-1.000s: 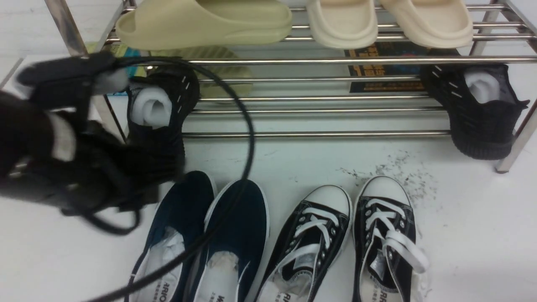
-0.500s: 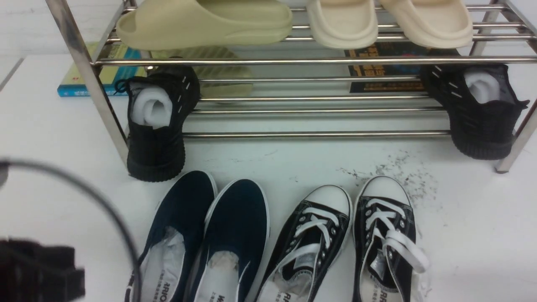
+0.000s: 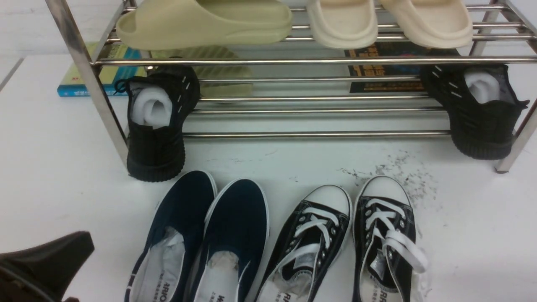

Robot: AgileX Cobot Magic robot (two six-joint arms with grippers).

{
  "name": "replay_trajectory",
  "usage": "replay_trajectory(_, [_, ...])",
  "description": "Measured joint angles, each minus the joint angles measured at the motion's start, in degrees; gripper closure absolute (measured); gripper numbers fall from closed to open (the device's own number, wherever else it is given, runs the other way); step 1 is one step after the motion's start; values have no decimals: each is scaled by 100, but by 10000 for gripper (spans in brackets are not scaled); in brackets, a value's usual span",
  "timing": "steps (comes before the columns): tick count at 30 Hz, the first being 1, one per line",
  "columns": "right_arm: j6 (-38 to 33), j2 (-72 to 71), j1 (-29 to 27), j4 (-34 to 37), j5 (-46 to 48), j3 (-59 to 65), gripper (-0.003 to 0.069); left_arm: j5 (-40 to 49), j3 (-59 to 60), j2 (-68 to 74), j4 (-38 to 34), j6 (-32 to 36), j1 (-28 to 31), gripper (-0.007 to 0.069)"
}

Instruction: Take the shoes off the shelf with your hand on the white table.

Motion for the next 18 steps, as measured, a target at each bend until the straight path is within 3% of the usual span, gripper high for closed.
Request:
replay_trajectory(14, [0,0,0,0,0,0,419,424,11,-2,51,-239,0,603])
replay_trajectory(16, [0,0,0,0,0,0,419,491,29,-63,-78,-123,0,602])
replay_trajectory(18, [0,0,0,0,0,0,419,584,174,-373,-354,439,0,598])
